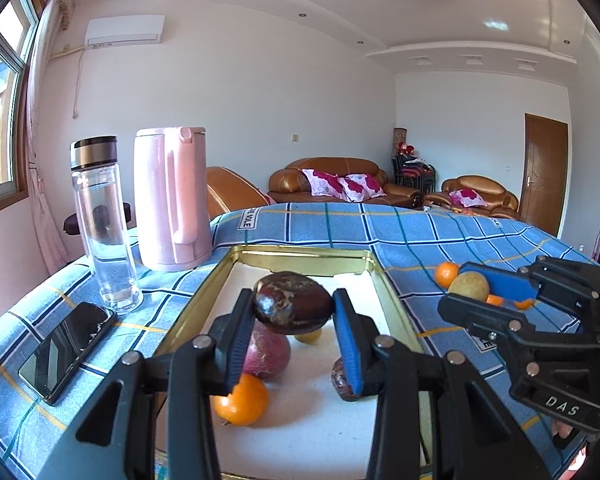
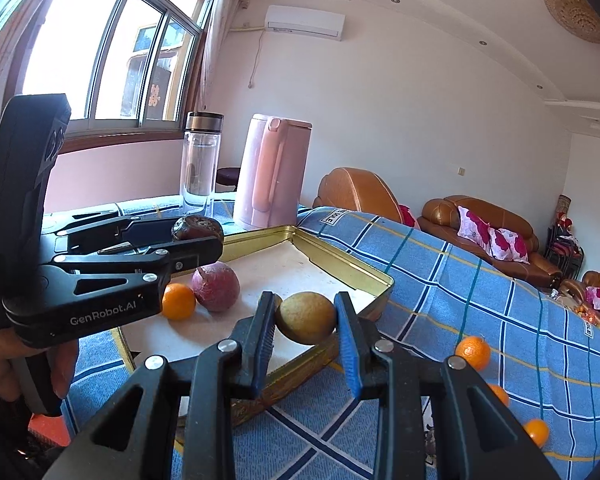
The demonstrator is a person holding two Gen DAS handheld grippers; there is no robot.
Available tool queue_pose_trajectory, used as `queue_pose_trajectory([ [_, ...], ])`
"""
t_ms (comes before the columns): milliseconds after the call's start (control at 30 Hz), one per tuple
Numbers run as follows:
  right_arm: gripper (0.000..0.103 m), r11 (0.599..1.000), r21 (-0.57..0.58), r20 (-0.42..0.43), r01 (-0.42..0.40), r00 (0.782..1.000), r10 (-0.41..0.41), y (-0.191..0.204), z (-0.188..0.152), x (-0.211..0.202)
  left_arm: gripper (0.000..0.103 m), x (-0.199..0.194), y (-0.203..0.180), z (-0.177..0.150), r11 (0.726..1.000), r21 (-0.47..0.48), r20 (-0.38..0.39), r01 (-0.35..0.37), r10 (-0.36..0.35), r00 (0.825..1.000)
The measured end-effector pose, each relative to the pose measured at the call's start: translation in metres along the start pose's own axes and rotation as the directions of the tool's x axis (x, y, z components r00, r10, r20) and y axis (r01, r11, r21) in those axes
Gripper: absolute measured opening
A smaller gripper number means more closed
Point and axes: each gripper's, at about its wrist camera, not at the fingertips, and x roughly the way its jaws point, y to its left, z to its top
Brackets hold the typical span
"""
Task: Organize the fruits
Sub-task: 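Lower both tools into the tray and open them to release the date and pear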
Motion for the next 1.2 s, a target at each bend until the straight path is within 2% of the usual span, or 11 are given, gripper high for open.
queue_pose_trajectory([
  [600,0.032,0.995,-0.061,-0.059,-0.078,0.995,0.075,0.035,0.001,0.026,0.041,0.004,0.015,-0.013,0.998,0.031,-0.077,-0.046,0.048,0.996],
  [833,0.032,0.995,-0.054,-0.072,-0.088,0.994,0.084,0.034,0.002,0.031,0.041,0.006,0.017,-0.016,0.997,0.050,-0.092,-0.051,0.055,0.994],
  [1200,0.032,0.987,-0.073,-0.162,-0.143,0.978,0.130,0.041,0.001,0.046,0.041,0.009,0.013,-0.023,0.994,0.095,-0.127,-0.050,0.061,0.990],
])
